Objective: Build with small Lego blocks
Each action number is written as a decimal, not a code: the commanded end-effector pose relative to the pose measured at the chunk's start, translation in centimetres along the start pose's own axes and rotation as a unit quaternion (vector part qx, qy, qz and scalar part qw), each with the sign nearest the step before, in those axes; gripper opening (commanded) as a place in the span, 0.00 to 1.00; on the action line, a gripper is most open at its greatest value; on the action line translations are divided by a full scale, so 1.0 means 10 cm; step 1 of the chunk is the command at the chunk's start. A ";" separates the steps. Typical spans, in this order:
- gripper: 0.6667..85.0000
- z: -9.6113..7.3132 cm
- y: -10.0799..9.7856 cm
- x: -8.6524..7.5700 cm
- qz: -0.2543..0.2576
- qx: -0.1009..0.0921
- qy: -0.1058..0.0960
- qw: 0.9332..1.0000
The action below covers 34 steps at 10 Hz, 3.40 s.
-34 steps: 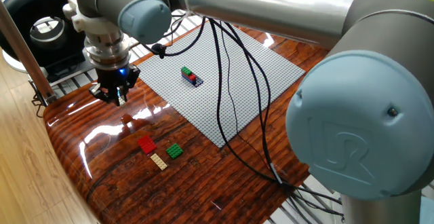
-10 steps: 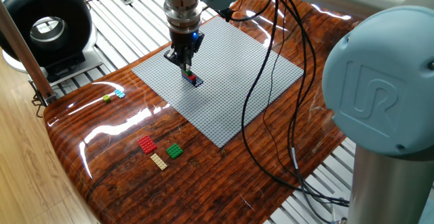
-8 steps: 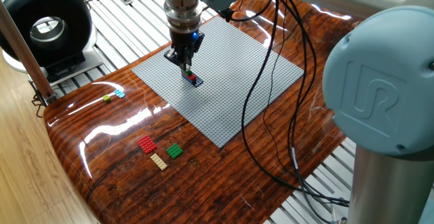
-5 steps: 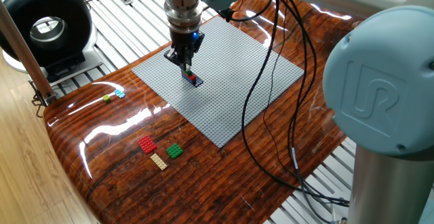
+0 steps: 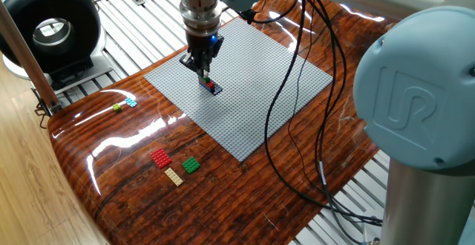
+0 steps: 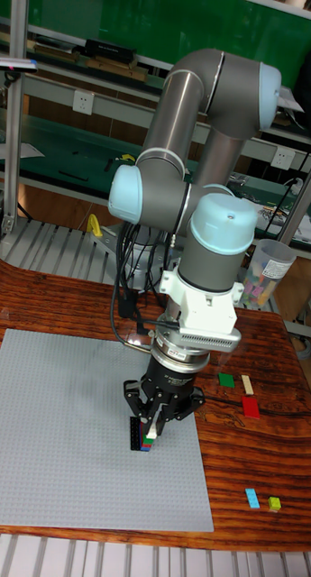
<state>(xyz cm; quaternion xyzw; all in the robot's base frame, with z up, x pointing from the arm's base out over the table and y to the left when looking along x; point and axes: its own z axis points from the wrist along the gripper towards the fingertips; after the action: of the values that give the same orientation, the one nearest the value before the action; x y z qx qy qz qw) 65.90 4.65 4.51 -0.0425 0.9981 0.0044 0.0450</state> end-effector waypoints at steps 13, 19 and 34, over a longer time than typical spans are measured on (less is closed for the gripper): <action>0.01 0.00 -0.04 -0.02 0.000 0.000 0.000 1.000; 0.01 0.01 -0.01 -0.02 -0.005 -0.009 0.003 1.000; 0.01 0.07 -0.05 -0.01 -0.023 -0.015 0.003 1.000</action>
<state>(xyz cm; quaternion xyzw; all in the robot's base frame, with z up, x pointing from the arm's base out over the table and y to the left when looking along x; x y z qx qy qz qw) 65.93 4.11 3.87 -0.0671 0.9968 0.0161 0.0400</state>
